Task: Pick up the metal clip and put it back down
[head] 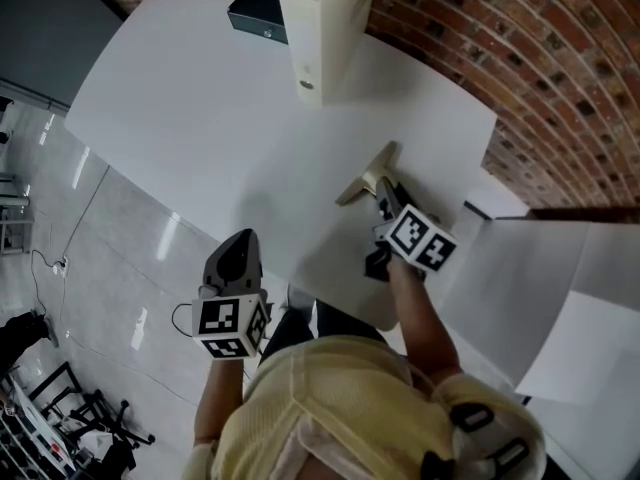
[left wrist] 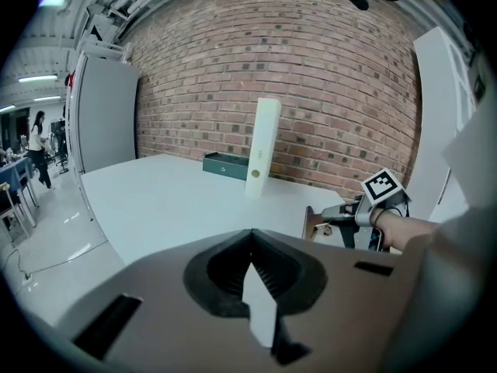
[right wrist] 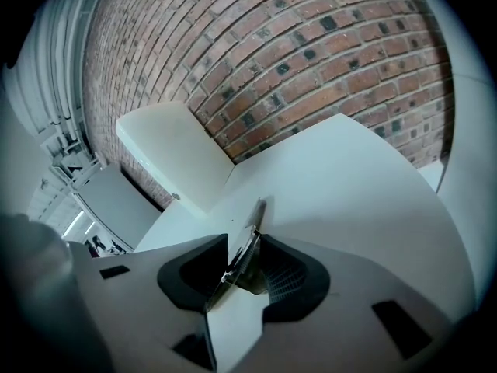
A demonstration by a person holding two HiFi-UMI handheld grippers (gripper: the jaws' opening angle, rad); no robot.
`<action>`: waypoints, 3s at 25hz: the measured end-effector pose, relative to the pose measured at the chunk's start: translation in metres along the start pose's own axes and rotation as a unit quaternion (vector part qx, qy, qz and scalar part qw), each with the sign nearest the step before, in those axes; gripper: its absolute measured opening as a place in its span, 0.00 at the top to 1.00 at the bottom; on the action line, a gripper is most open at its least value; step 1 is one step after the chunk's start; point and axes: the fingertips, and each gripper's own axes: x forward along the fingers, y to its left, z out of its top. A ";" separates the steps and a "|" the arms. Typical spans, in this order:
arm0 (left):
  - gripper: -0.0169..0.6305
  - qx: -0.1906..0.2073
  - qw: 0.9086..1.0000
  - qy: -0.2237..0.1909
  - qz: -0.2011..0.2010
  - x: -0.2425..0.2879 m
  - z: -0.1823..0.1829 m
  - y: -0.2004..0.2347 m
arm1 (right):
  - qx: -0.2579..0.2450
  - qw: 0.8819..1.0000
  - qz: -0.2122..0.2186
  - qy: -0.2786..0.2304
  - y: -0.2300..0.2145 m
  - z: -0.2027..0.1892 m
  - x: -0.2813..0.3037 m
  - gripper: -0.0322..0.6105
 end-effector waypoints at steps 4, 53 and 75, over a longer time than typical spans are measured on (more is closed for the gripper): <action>0.97 -0.001 1.000 0.001 0.003 0.000 -0.001 0.001 | 0.008 1.000 0.008 0.000 0.002 0.000 0.002 0.80; 0.97 0.035 0.993 -0.065 -0.097 0.031 0.067 -0.022 | 0.023 0.992 0.111 -0.060 0.058 0.066 -0.051 0.94; 0.97 0.091 0.972 -0.054 -0.212 0.105 0.125 -0.109 | 0.018 0.993 0.048 -0.106 -0.021 0.171 -0.045 0.94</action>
